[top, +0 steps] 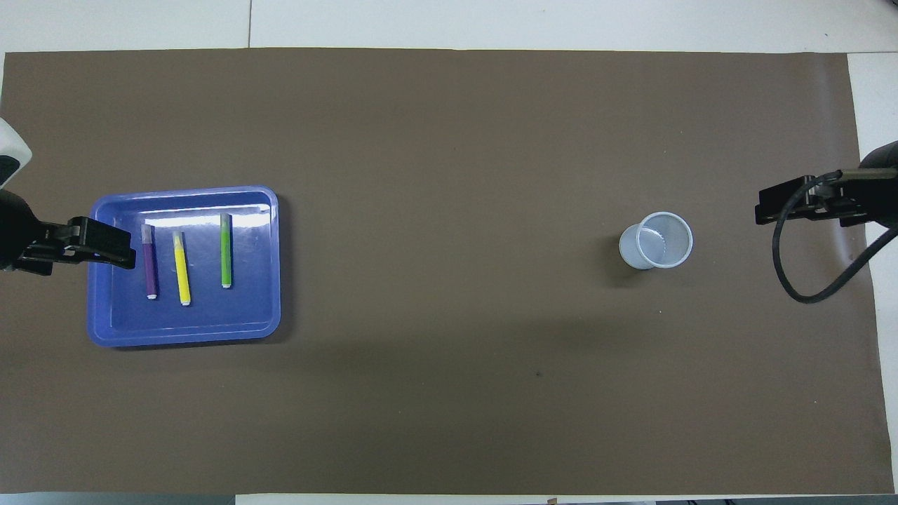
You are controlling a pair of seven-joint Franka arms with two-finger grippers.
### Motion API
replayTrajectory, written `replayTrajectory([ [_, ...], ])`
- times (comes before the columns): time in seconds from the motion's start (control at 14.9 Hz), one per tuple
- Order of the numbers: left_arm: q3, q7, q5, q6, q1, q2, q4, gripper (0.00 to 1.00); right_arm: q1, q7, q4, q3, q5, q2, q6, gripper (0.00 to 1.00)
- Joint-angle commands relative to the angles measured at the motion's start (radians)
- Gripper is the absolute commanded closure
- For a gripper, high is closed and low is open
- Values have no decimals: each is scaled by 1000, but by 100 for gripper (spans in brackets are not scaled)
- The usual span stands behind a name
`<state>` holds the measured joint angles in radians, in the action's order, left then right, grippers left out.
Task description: Transfer and insert pens with both arms
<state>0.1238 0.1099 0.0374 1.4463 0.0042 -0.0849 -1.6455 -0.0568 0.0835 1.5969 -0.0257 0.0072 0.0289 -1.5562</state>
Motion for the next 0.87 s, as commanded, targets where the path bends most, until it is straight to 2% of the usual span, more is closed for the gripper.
replayTrajectory([
  [0.0, -16, -12, -16, -3, -19, 5, 20, 0, 8, -5, -3, 0, 4, 2, 19, 0],
  [0.8, -19, -10, -5, 17, -4, -15, -11, 0, 6, -4, -2, 0, 4, 2, 19, 0],
])
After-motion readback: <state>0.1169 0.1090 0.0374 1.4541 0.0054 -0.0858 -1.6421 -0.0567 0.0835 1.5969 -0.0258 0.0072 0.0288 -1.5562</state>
